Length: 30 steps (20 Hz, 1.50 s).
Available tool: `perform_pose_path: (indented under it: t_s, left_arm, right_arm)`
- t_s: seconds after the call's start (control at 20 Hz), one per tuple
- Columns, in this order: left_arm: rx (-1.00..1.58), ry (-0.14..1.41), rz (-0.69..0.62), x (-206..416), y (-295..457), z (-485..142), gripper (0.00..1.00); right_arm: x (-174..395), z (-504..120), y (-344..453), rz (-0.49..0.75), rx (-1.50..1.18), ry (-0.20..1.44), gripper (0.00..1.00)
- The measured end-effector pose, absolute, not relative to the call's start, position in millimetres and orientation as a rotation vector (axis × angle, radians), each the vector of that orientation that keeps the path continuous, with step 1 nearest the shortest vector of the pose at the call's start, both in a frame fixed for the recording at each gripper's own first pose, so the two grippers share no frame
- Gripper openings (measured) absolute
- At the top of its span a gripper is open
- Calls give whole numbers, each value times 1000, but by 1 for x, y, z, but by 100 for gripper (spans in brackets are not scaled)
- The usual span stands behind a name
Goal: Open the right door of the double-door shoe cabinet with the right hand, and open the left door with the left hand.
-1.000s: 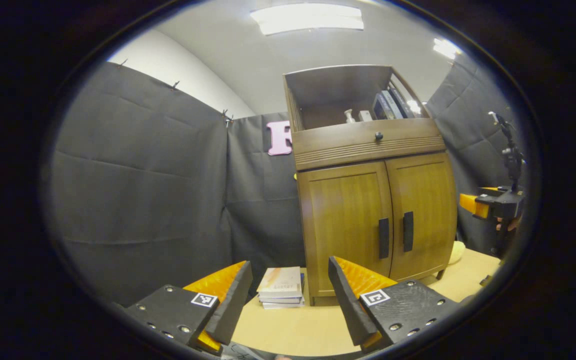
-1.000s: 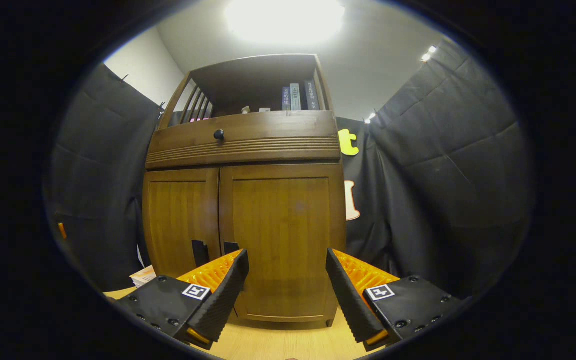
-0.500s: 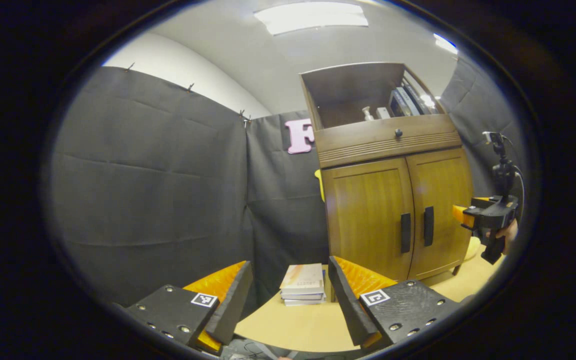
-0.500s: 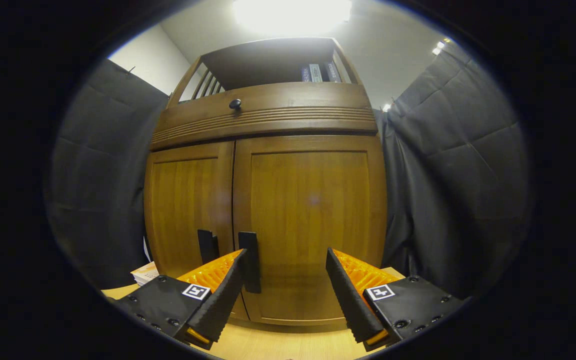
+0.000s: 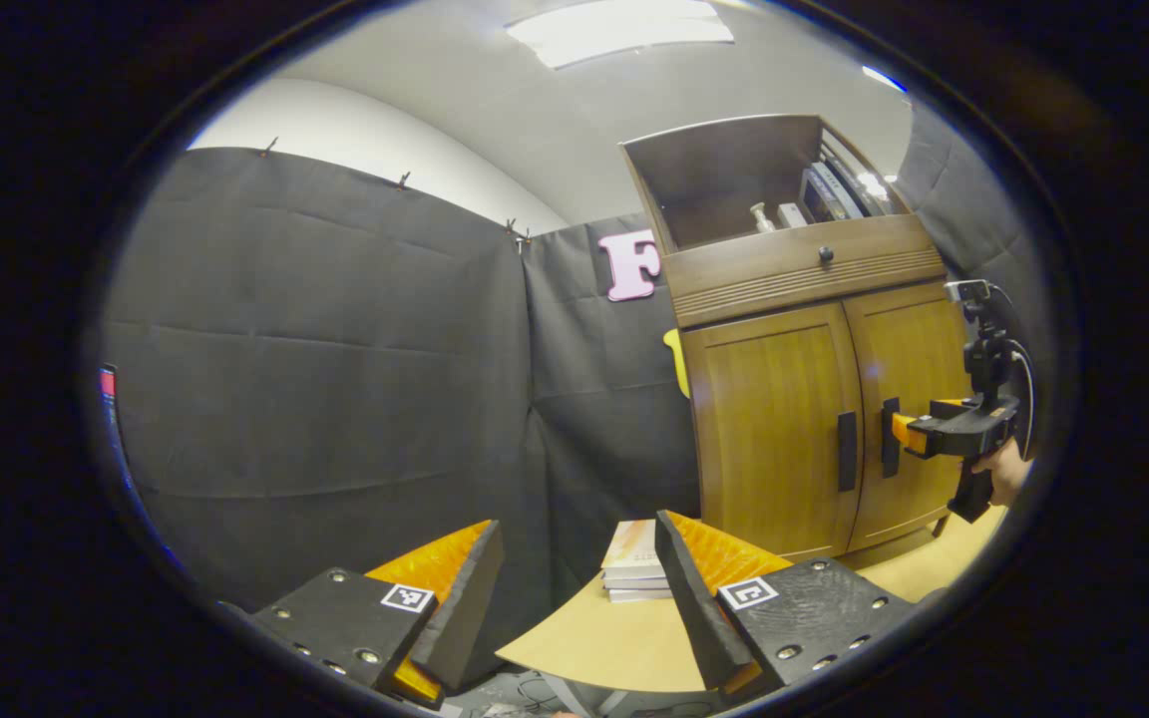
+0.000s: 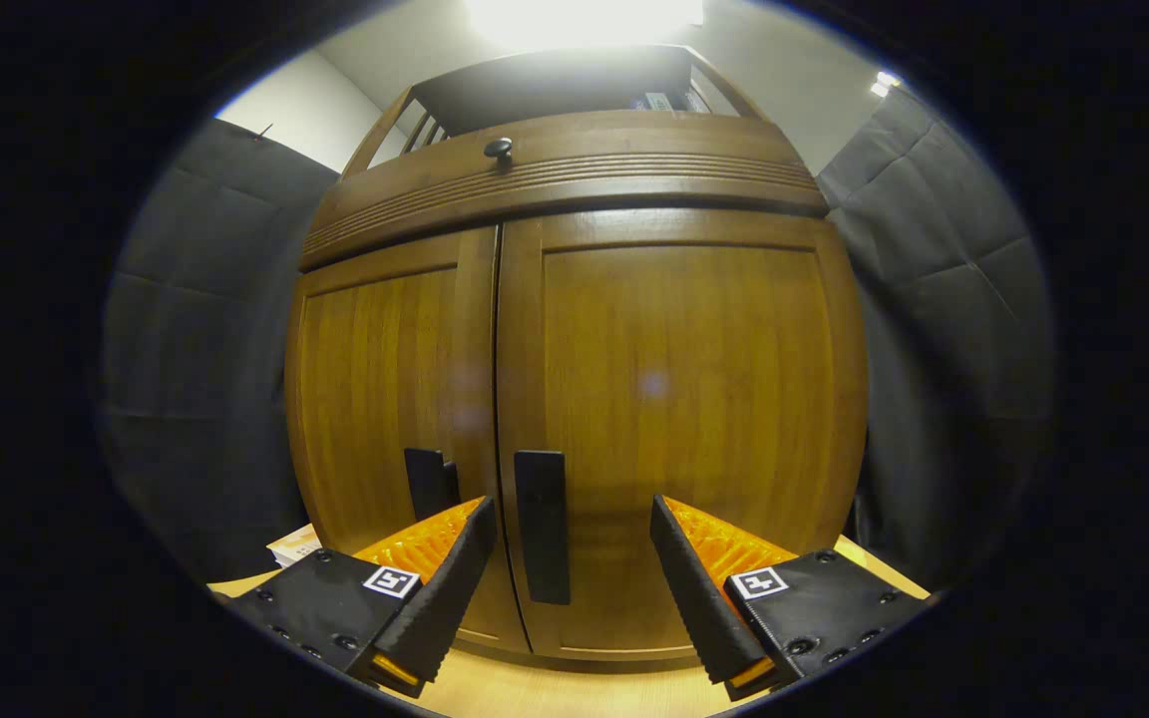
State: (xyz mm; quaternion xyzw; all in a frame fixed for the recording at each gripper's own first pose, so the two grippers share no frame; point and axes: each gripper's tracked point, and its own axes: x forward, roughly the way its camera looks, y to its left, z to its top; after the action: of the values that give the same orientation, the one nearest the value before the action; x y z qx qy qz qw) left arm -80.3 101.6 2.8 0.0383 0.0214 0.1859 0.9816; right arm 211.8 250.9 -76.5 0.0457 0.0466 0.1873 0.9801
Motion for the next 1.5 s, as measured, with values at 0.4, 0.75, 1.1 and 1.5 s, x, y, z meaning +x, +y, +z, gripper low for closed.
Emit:
perform_pose_path:
  t_s: [0.4,0.75,1.1,1.5]
  left_arm:
    - [93,57,431,-94,117,5,89]
    - [86,59,417,-88,119,4,89]
    - [74,38,338,-70,105,5,90]
    - [49,15,236,-49,81,1,90]
  right_arm:
    - [240,-104,280,379,101,170,75]
    - [242,-107,286,379,116,187,27]
    - [219,-105,278,418,122,219,19]
    - [182,-97,256,451,132,239,19]
